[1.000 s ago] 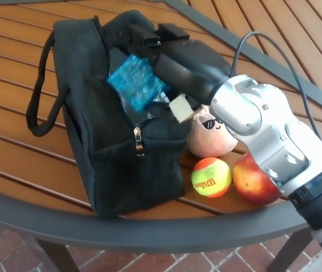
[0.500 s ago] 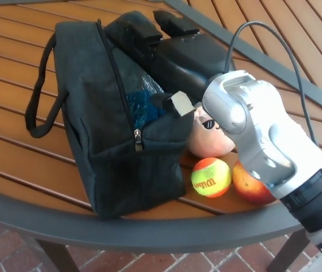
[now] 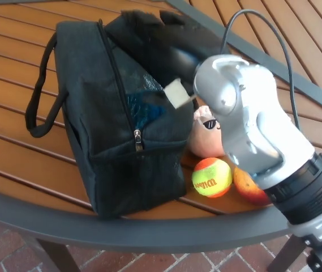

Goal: Pick up a rubric cube, an apple, a tennis ball, a soft toy, a bottle from the table and put it into the lunch box one by one

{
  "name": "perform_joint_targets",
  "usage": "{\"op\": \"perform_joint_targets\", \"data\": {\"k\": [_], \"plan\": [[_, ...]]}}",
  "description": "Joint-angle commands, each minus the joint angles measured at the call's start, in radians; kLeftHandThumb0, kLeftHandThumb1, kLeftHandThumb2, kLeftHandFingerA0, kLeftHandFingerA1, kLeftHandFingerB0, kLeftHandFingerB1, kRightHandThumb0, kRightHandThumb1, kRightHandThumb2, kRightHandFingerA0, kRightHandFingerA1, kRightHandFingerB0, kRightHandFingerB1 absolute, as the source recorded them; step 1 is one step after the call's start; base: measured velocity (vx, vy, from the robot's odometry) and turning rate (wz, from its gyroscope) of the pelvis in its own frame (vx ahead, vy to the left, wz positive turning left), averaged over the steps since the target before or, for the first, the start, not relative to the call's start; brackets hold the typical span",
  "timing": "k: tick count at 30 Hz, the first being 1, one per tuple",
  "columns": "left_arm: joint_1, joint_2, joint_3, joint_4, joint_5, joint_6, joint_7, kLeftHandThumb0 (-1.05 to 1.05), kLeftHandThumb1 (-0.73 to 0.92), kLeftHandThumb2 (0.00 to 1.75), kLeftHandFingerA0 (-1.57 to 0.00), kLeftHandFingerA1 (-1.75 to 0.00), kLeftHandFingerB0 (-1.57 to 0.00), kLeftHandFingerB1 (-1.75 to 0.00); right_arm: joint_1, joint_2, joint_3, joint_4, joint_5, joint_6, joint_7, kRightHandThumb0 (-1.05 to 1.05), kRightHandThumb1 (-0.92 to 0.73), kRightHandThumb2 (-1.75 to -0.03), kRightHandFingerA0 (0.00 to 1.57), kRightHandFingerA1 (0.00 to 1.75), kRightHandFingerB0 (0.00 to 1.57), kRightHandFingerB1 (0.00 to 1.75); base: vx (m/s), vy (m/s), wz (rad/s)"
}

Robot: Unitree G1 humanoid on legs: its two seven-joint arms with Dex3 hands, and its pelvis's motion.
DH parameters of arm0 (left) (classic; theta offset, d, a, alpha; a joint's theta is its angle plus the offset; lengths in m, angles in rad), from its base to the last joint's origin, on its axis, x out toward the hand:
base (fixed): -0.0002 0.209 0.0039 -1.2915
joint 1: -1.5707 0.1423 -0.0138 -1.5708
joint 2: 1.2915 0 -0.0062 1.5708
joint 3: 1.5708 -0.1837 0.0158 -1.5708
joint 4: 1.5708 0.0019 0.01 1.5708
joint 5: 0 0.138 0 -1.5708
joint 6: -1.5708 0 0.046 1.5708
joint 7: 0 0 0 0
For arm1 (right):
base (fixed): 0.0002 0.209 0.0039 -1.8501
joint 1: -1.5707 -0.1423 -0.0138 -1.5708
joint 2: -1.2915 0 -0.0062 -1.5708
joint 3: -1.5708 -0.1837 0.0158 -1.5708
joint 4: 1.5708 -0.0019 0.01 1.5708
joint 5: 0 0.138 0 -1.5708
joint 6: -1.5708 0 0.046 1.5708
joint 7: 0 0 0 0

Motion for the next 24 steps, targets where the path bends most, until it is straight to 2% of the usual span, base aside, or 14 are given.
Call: {"op": "perform_joint_targets", "data": {"k": [1,2,3,4,8,9,11,13,17,19,20,21,23,24], "plan": [[0.001,0.02,0.005,0.025,0.001,-0.071,-0.006,0.21,0.48,1.25,-1.14,-1.2,-1.03,-1.08,0.004,0.133,-0.255,-0.166,0.241,0.103,-0.018,-0.45,-0.64,-0.6,0.0,0.31,0.2,0.35,0.0,0.0,0.0],[-0.003,0.021,0.005,0.03,0.001,-0.073,-0.005,0.21,0.49,1.24,-1.12,-1.19,-1.02,-1.08,0.011,0.171,-0.323,-0.213,0.285,0.12,-0.041,-0.45,-0.66,-0.6,0.0,0.42,0.2,0.38,0.0,0.0,0.0],[-0.001,0.02,0.006,0.026,0.001,-0.071,-0.005,0.21,0.49,1.24,-1.12,-1.19,-1.02,-1.08,0.013,0.189,-0.353,-0.236,0.299,0.13,-0.047,-0.45,-0.66,-0.6,0.0,0.42,0.2,0.38,0.0,0.0,0.0],[0.0,0.019,0.007,0.025,-0.001,-0.073,-0.006,0.19,0.38,1.43,-1.07,-1.35,-0.98,-1.16,0.002,0.232,-0.428,-0.276,0.334,0.153,-0.093,-0.4,-0.67,-0.61,0.09,0.58,0.29,0.45,0.0,0.0,0.0],[0.002,0.022,0.005,0.031,0.003,-0.086,-0.006,0.18,0.37,1.43,-1.08,-1.37,-0.99,-1.16,-0.031,0.329,-0.6,-0.365,0.412,0.216,-0.176,-0.38,-0.67,-0.6,0.13,0.6,0.31,0.45,0.0,0.0,0.0],[0.004,0.021,0.008,0.024,0.001,-0.073,0.0,0.21,0.47,1.23,-1.14,-1.2,-1.04,-1.09,-0.068,0.337,-0.714,-0.427,0.479,0.269,-0.181,-0.39,-0.7,-0.61,0.2,0.64,0.33,0.48,0.0,0.0,0.0],[0.0,0.021,0.013,0.033,-0.006,-0.075,-0.007,0.21,0.47,1.24,-1.14,-1.21,-1.04,-1.09,-0.099,0.33,-0.796,-0.469,0.509,0.316,-0.186,-0.42,-0.67,-0.6,0.19,0.63,0.34,0.47,0.0,0.0,0.0],[0.003,0.021,0.014,0.021,-0.005,-0.075,-0.001,0.21,0.46,1.25,-1.14,-1.21,-1.05,-1.1,-0.093,0.284,-0.838,-0.513,0.517,0.35,-0.149,-0.44,-0.66,-0.61,0.16,0.66,0.33,0.41,0.0,0.0,0.0],[0.001,0.018,0.023,0.011,-0.017,-0.075,-0.007,0.22,0.49,1.24,-1.1,-1.19,-1.03,-1.09,-0.04,0.19,-0.845,-0.569,0.501,0.388,-0.052,-0.46,-0.66,-0.61,0.15,0.56,0.29,0.35,0.0,0.0,0.0],[0.009,0.008,0.024,-0.014,-0.015,-0.052,0.009,0.2,0.51,1.2,-1.09,-1.16,-0.98,-1.05,0.075,0.047,-0.801,-0.611,0.483,0.408,0.098,-0.56,-0.66,-0.61,0.07,0.48,0.22,0.32,0.0,0.0,0.0],[0.013,0.006,0.02,-0.027,-0.006,-0.045,0.02,0.17,0.47,1.27,-0.97,-1.3,-0.9,-1.11,0.136,-0.027,-0.783,-0.63,0.474,0.414,0.163,-0.57,-0.64,-0.62,0.04,0.29,0.2,0.28,0.0,0.0,0.0],[0.018,0.004,0.014,-0.041,0.006,-0.039,0.032,0.17,0.47,1.27,-0.97,-1.3,-0.9,-1.11,0.199,-0.104,-0.765,-0.65,0.471,0.422,0.221,-0.57,-0.64,-0.62,0.04,0.29,0.2,0.28,0.0,0.0,0.0],[0.02,0.002,0.017,-0.056,0.002,-0.028,0.032,0.18,0.48,1.28,-0.96,-1.32,-0.89,-1.11,0.239,-0.164,-0.756,-0.653,0.492,0.423,0.258,-0.59,-0.66,-0.6,0.0,0.27,0.17,0.27,0.0,0.0,0.0],[0.017,0.003,0.021,-0.054,-0.001,-0.026,0.031,0.17,0.52,1.18,-1.07,-1.14,-0.96,-1.03,0.294,-0.234,-0.743,-0.658,0.492,0.417,0.297,-0.67,-0.59,-0.7,0.0,0.1,0.11,0.3,0.0,0.0,0.0]]}}
